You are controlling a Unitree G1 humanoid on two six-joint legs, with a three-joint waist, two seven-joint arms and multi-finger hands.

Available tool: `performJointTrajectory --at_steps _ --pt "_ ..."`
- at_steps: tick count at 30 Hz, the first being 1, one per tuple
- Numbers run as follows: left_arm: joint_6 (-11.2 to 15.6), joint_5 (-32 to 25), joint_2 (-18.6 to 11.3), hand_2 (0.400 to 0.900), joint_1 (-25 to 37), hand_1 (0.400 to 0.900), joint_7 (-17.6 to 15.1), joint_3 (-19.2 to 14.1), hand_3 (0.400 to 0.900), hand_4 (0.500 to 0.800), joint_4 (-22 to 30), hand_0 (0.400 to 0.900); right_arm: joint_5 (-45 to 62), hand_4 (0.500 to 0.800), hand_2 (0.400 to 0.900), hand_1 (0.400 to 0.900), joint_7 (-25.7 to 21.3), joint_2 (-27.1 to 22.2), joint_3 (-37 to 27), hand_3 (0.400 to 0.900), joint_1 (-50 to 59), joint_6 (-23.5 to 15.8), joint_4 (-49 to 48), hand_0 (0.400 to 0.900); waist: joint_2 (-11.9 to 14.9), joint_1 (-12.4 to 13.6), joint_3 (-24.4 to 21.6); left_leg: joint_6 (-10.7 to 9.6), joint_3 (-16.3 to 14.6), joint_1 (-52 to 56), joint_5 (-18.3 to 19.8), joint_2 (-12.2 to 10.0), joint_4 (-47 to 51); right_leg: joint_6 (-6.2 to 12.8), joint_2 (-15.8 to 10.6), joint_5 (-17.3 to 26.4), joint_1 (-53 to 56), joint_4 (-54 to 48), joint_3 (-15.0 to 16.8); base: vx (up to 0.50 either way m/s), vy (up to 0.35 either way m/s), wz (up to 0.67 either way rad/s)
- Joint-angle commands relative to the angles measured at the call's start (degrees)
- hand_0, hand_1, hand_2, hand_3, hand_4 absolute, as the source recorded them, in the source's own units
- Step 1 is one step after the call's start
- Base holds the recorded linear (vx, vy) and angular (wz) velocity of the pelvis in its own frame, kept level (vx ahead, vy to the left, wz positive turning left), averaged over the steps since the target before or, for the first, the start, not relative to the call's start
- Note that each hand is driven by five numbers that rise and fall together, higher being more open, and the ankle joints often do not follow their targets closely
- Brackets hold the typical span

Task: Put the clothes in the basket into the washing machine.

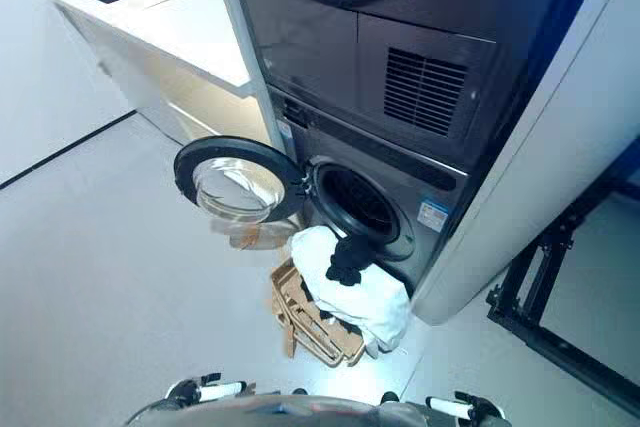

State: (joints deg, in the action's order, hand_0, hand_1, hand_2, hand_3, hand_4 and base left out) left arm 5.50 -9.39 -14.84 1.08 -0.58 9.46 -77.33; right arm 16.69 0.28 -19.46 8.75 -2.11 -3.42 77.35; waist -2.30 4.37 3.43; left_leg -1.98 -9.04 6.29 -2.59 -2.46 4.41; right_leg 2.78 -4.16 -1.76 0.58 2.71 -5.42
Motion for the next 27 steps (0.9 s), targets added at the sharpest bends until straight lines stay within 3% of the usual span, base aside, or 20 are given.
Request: performJointTrajectory --at_steps 1,27 --pt "1.8 0.8 -1.9 0.900 2.1 0.900 0.3 -1.7 0.900 0.800 -1.4 0.900 -0.6 0.800 0.900 0.900 -0.6 -0.6 0.5 0.900 1.7 -1.4 0.2 0.900 3.7 0.3 0.2 -3.2 0.8 0.9 3.9 0.3 0.6 6.88 -5.3 5.6 2.7 -5.3 1.5 0.00 0.000 0.00" --pt "2.0 -0.2 -2.8 0.900 3.0 0.900 -0.1 -1.2 0.900 0.800 -0.1 0.900 0.2 0.800 0.900 0.900 -0.8 -1.5 0.1 0.900 2.0 -1.4 0.2 0.900 2.9 0.0 1.3 -4.3 1.3 0.0 2.5 -1.6 0.6 5.32 -3.4 3.7 2.1 -3.8 1.0 0.00 -0.015 0.03"
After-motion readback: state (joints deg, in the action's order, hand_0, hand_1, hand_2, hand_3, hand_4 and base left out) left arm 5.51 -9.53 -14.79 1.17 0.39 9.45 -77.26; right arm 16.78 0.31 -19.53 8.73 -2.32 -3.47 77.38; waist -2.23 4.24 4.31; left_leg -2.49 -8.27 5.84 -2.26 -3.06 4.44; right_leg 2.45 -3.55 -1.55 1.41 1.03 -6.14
